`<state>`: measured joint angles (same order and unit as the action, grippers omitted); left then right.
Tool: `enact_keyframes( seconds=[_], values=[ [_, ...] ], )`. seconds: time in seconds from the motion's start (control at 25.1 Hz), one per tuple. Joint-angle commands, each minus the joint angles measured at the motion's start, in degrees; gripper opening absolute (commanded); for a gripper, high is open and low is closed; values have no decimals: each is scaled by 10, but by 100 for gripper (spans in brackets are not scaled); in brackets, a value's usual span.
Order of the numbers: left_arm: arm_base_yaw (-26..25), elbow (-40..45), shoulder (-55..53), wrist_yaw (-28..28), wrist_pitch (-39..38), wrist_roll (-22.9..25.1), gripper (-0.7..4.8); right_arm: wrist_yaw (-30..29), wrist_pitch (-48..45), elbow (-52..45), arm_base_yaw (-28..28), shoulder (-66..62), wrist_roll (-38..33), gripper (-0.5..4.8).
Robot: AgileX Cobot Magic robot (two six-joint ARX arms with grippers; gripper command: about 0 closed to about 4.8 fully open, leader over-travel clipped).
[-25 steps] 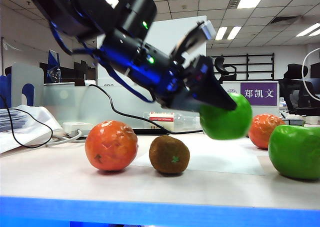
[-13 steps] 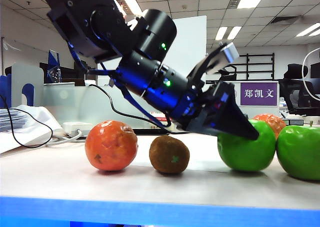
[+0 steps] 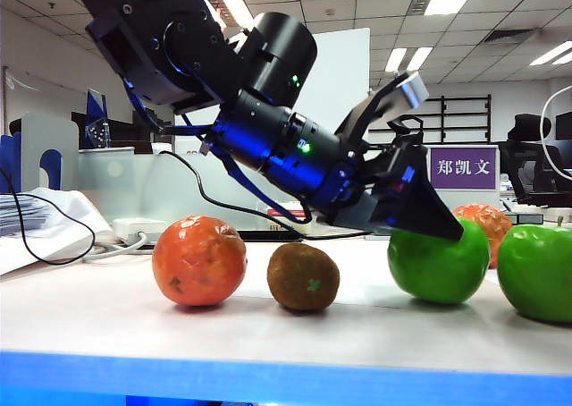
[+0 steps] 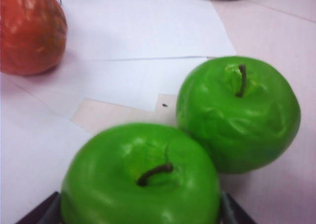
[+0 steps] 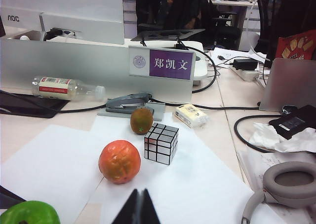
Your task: Put the same fruits together.
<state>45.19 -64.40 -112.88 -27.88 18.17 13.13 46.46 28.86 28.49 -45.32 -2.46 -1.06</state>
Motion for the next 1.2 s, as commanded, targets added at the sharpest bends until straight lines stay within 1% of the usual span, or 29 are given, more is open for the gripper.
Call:
enact_keyframes(
  seconds=[0.04, 0.08, 0.24, 0.36, 0.4, 0.56, 0.68, 0.76, 0.8, 0.84, 0.88, 0.92, 0.96, 1.0, 1.04, 1.12, 1.2],
  values=[
    [1, -3, 2, -2, 13, 0, 452, 0, -4, 4, 0, -1, 1, -6],
    [1, -3, 2, -2, 15, 0, 479, 0, -4, 4, 0, -1, 1, -6],
    [1, -3, 4, -2, 43, -5, 479, -1, -3, 3, 0, -1, 1, -6],
    [1, -11, 4, -3, 64, -38, 479, -1, -3, 3, 0, -1, 1, -6],
    [1, -21, 5, -4, 64, -53, 479, -1, -3, 3, 0, -1, 1, -6],
    [0, -59, 13, -7, 59, -77, 479, -1, -3, 3, 0, -1, 1, -6],
    [-19, -78, 45, 9, 15, -76, 479, -1, -3, 3, 0, -1, 1, -6],
    [-53, -78, 83, 7, -48, -63, 479, -1, -3, 3, -1, -1, 1, -6],
    [-85, -78, 115, 6, -128, -38, 479, -2, -3, 3, 0, -1, 1, -6],
    [-99, -78, 129, 6, -172, -22, 479, -2, -3, 3, 0, -1, 1, -6],
    [-131, -77, 155, 6, -267, 25, 479, -3, -3, 3, -1, -1, 1, -6],
    [-144, -77, 164, 6, -307, 46, 479, -3, -3, 3, -1, -1, 1, -6],
    [-163, -76, 177, 6, -387, 85, 479, -3, -3, 3, -1, -1, 1, -6],
    [-171, -76, 181, 6, -418, 99, 479, -3, -3, 3, -1, -1, 1, -6],
    [-180, -76, 185, 6, -476, 123, 479, -3, -3, 3, -1, -1, 1, -6],
    [-181, -76, 186, 7, -526, 143, 479, -3, -4, 3, -1, -1, 1, -6],
    [-181, -76, 186, 9, -537, 145, 479, -4, -3, 3, -1, -1, 1, -6]
  ],
)
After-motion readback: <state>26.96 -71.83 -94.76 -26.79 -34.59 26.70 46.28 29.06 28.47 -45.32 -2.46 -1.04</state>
